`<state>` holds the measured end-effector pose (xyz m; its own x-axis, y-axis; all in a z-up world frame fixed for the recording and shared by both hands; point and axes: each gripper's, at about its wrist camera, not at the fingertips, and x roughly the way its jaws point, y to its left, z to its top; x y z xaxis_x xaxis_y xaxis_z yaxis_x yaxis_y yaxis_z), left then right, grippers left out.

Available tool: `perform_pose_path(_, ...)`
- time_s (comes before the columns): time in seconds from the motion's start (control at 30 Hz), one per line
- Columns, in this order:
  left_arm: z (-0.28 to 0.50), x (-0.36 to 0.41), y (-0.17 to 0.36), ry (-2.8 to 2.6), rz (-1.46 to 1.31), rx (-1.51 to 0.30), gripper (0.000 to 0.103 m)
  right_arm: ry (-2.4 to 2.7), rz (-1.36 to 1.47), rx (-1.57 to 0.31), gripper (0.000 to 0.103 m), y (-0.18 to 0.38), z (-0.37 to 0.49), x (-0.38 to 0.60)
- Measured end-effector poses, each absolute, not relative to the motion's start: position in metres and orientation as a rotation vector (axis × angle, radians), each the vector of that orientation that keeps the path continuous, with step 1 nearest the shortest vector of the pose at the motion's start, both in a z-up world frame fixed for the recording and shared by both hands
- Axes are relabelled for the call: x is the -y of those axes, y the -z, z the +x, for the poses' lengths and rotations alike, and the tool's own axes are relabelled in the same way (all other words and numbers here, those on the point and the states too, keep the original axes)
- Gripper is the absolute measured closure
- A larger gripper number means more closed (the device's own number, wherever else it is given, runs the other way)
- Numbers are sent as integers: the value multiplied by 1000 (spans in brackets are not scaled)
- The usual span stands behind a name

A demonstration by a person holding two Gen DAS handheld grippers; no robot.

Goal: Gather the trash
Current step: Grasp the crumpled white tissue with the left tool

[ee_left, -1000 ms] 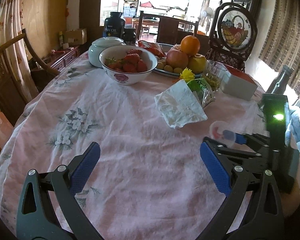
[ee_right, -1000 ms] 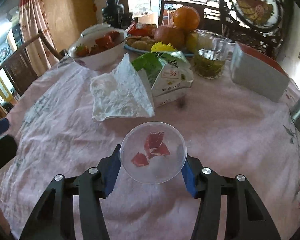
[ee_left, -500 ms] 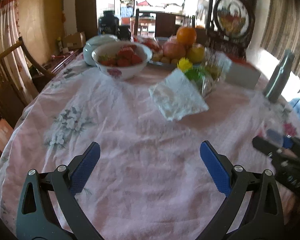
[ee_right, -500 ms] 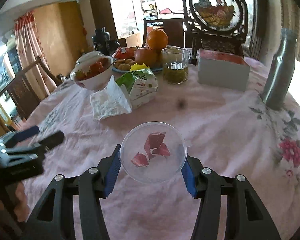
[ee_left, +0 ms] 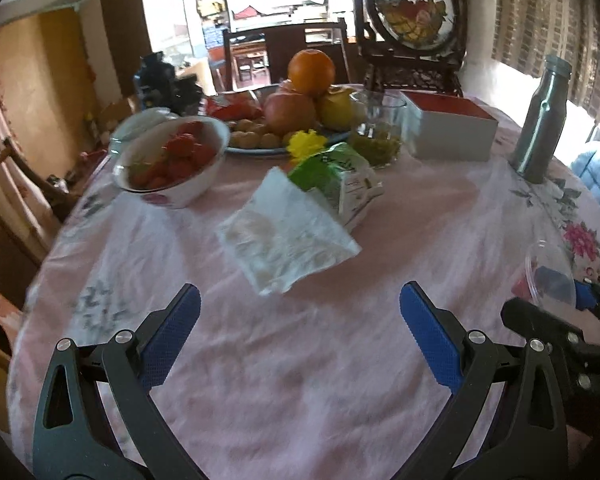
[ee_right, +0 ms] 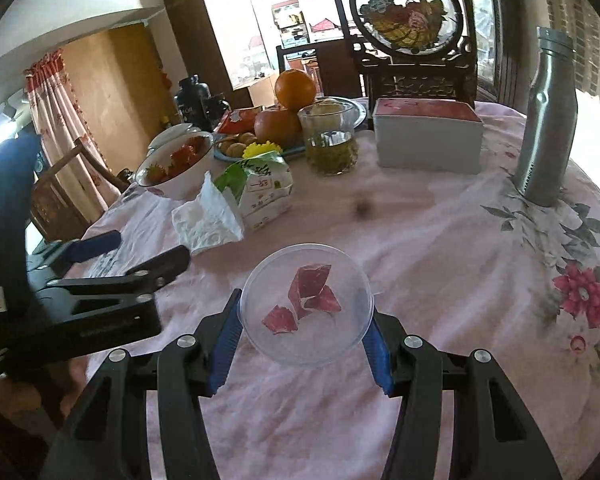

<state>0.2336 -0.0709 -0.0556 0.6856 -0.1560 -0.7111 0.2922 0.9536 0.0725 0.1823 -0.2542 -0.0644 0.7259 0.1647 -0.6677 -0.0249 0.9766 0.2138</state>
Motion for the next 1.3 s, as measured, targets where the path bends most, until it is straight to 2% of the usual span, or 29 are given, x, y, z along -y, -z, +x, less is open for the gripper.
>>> perform_pose_path(0.23, 258, 76, 67, 288, 231, -749, 10, -108, 220, -778, 47, 71, 188, 258)
perform_pose_path(0.33, 275, 68, 72, 318, 194, -776, 15, -115, 220, -785, 47, 72, 189, 256)
perform_pose_path(0.47, 293, 65, 77, 360, 172, -813, 26, -135, 233, -796, 47, 74, 189, 254)
perform_pose_path(0.63, 311, 76, 89, 384, 182, -860, 29, -153, 238, -801, 47, 75, 189, 252)
perform_pose_path(0.77, 317, 80, 100, 386, 168, -906, 37, -159, 248, -797, 47, 74, 188, 253)
perform_pose_path(0.83, 318, 80, 104, 376, 174, -914, 42, -161, 253, -793, 47, 72, 187, 254)
perform_pose_path(1.0, 316, 72, 101, 358, 165, -920, 76, -167, 261, -789, 47, 71, 185, 254)
perform_pose_path(1.1, 314, 65, 98, 356, 135, -935, 88, -168, 262, -784, 47, 70, 184, 253)
perform_pose_path(1.3, 294, 53, 75, 340, 109, -910, 92, -169, 272, -782, 47, 70, 184, 254)
